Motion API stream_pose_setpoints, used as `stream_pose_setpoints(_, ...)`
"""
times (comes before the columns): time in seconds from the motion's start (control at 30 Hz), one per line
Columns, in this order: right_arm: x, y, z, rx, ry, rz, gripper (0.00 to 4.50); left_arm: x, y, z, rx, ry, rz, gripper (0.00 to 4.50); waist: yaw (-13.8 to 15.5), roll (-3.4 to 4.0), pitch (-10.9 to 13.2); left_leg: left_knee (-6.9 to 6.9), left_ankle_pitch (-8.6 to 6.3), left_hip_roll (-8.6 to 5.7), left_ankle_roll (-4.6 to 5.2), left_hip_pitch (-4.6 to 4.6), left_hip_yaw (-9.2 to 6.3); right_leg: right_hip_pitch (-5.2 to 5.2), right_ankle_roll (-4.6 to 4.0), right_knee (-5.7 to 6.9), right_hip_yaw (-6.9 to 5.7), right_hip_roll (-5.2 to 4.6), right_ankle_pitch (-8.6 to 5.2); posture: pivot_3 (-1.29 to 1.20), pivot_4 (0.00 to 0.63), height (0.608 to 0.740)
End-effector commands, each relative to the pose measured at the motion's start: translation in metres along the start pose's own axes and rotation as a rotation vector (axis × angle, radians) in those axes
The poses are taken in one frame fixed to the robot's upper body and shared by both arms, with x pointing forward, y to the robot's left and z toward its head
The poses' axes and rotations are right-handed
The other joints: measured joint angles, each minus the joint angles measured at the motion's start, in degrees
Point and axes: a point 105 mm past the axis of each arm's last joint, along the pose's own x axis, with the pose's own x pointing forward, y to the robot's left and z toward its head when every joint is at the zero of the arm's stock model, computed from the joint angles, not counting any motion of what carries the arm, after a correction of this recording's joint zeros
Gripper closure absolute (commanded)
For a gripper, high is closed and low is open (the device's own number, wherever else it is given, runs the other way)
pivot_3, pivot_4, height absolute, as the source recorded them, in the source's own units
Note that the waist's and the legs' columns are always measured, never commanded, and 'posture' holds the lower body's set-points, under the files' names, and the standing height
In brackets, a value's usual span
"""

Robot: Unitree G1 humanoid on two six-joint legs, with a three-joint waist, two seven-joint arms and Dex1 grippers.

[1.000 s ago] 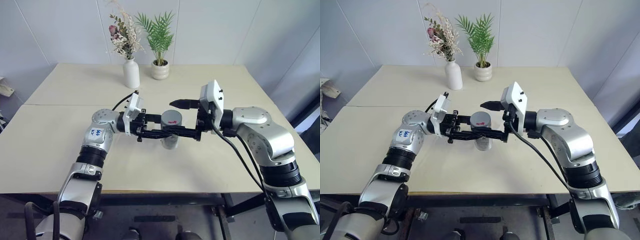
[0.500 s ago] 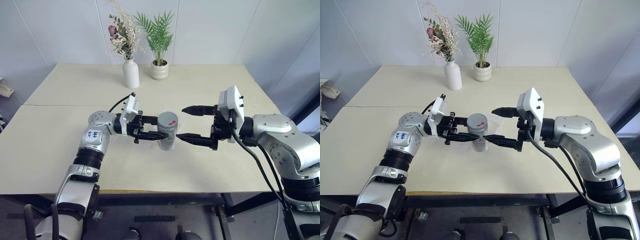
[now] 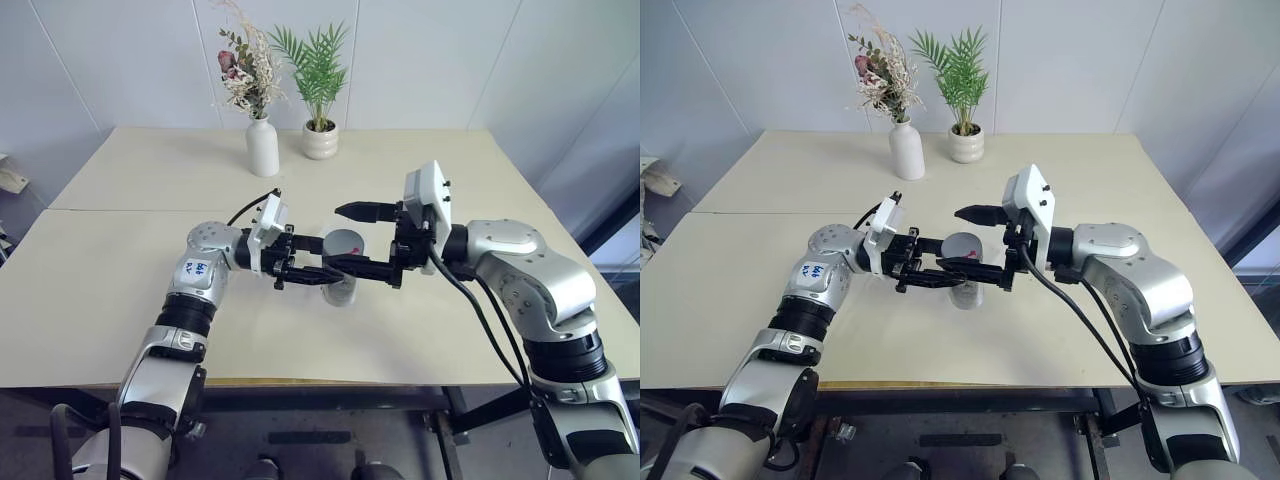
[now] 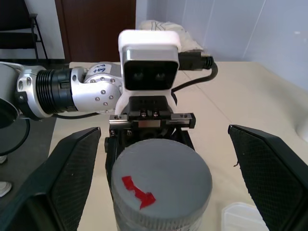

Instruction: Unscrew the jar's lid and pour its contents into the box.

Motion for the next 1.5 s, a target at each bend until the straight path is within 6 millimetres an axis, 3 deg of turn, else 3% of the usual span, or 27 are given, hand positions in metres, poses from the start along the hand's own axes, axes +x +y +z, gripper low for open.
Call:
stream_pose_setpoints(0.03,0.005,0.002,0.012,-0.058,-0.03,0.026,0.03,0.005,0.003,0.013,0.055,-0.009,-0.023,2.39,0.0,0.0,0.0,0.0,0.0,0.0,0.0,0.0,0.0,0.0,0.0,0.0,0.0,0.0,0.0,0.0,0.15,0.74)
stream_pose_setpoints(0.5,0.009,-0.007,0.008,-0.07,-0.018,0.001,0.03,0.006,0.002,0.015,0.057,-0.016,-0.031,2.39,0.0,0.0,0.0,0.01,0.0,0.02,0.0,0.0,0.0,-0.01,0.0,0.03,0.01,0.03,0.0,0.0,0.15,0.74)
stream_pose_setpoints(1.17,-0.039,-0.015,0.008,-0.089,0.068,-0.157,0.03,-0.006,0.005,0.011,0.043,-0.001,0.024,2.39,0.1,0.0,0.0,0.01,0.0,0.02,0.0,0.0,0.01,-0.01,0.0,0.01,0.02,0.02,0.0,0.0,0.15,0.74)
stream_pose_setpoints(1.5,-0.057,-0.005,0.011,-0.075,0.093,-0.187,0.03,-0.007,0.005,0.009,0.035,0.001,0.033,2.39,-0.1,0.0,0.0,0.0,0.0,0.02,0.0,0.0,0.02,-0.01,0.0,-0.01,0.05,0.03,0.0,0.0,0.15,0.74)
